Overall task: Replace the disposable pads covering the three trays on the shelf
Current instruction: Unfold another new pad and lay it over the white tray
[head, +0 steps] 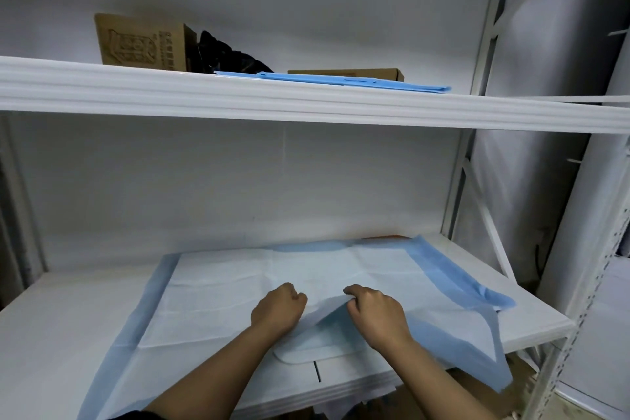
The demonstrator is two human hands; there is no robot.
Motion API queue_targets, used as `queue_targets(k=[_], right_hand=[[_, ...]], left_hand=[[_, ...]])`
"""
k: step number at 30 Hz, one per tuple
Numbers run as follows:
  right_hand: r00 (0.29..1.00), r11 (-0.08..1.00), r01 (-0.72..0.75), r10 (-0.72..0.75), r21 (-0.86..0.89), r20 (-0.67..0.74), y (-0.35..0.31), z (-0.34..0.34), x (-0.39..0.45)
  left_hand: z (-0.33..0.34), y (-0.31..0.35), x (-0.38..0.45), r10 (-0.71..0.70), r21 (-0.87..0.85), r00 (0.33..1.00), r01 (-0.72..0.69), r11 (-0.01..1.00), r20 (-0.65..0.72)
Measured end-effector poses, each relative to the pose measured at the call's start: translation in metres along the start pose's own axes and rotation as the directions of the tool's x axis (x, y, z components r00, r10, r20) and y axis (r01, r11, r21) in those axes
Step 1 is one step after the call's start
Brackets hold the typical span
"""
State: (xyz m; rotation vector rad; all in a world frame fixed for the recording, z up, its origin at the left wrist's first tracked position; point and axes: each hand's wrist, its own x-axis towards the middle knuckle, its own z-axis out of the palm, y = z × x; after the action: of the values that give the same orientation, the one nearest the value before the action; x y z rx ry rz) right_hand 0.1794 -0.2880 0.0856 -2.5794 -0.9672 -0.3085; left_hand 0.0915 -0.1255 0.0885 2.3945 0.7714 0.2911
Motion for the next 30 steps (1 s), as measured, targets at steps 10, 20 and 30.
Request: queue_targets(k=[10, 20, 30], right_hand=[[0.949, 0.913, 0.245, -0.157, -0.325, 0.275, -0.006, 0.005, -0.006], [0.962, 0.929, 0.073, 0.03, -0.363, 0.27, -0.016, -0.004, -0.016], [0.983, 0.997, -0.072, 0.078, 0.041, -0.166, -0.024, -0.025, -0.002]], left_hand=[[0.013, -0.007, 0.004, -0.084, 0.076, 0.966, 0.067, 0.995, 0.245], [0.028, -0.012, 0.001, -0.057, 0.062, 0.898, 0.033, 0.998, 0.437], [0.039, 0.001, -0.006, -0.059, -0.351, 0.937, 0.187, 0.917, 0.344]])
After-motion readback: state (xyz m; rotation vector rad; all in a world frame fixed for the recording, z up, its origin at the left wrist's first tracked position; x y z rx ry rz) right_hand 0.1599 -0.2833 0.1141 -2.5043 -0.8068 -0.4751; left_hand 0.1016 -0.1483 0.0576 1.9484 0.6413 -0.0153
